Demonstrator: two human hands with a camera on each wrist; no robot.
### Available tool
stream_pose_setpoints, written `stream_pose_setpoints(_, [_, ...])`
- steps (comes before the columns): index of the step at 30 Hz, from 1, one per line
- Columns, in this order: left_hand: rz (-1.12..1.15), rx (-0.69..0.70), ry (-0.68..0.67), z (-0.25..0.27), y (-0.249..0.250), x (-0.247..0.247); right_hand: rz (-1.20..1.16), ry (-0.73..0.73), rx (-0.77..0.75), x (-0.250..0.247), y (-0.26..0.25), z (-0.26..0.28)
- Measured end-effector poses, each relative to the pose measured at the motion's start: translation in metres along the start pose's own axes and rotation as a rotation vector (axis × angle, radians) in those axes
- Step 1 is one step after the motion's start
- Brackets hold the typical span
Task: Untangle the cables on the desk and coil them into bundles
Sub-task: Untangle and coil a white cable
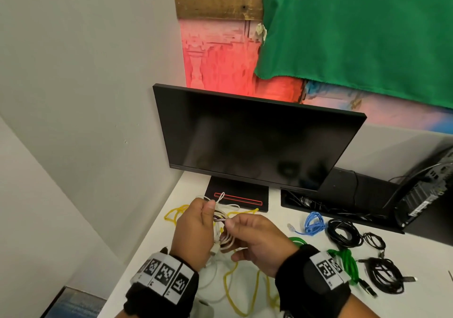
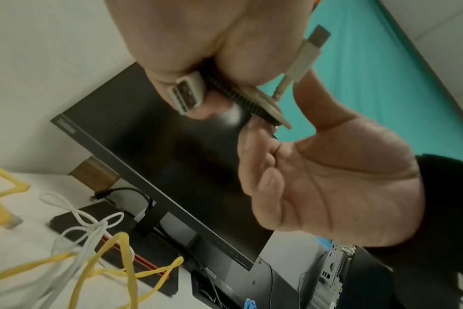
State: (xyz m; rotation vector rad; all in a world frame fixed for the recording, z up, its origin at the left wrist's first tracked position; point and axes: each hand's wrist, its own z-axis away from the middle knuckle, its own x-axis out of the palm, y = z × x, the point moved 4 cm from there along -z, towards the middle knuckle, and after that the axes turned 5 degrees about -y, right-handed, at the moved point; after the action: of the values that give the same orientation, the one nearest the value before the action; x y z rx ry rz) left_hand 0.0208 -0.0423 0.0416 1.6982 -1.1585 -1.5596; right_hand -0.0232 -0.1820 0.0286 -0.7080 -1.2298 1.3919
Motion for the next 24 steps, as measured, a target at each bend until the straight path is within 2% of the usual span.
stream_pose_setpoints(3, [-0.033,0.017,0.031,-0.001,0.003,0.002,0.017,0.033,0.003,0.002,0.000,-0.003])
stream_pose_setpoints(8, [0.055,-0.037,0.004,-0.010,0.001,0.000,-0.191,0.046,-0.096,0.000,-0.003,-0.010])
stream_pose_setpoints(10, [0.249,-0.109,-0.096,-0.009,-0.003,0.001,-0.278,0.010,-0.115,-0.004,-0.007,-0.010])
stream_pose_setpoints(13, [0.402,-0.143,-0.356,-0.005,-0.007,0.004,-0.338,-0.025,-0.078,-0.013,-0.007,-0.009])
stream_pose_setpoints(15, [0.397,-0.175,-0.548,0.001,-0.009,0.005,-0.174,-0.007,-0.081,-0.018,-0.006,-0.008])
stream_pose_setpoints(19, [0.234,-0.237,-0.772,0.011,-0.013,0.005,0.633,0.155,-0.139,-0.030,-0.009,-0.007])
stream_pose_setpoints(21, [0.153,-0.251,-0.793,0.013,-0.015,0.005,0.768,0.175,-0.182,-0.027,-0.008,-0.009])
stream_pose_setpoints(24, [0.230,-0.313,-0.744,0.013,-0.022,0.003,0.835,0.203,-0.201,-0.024,0.000,-0.011])
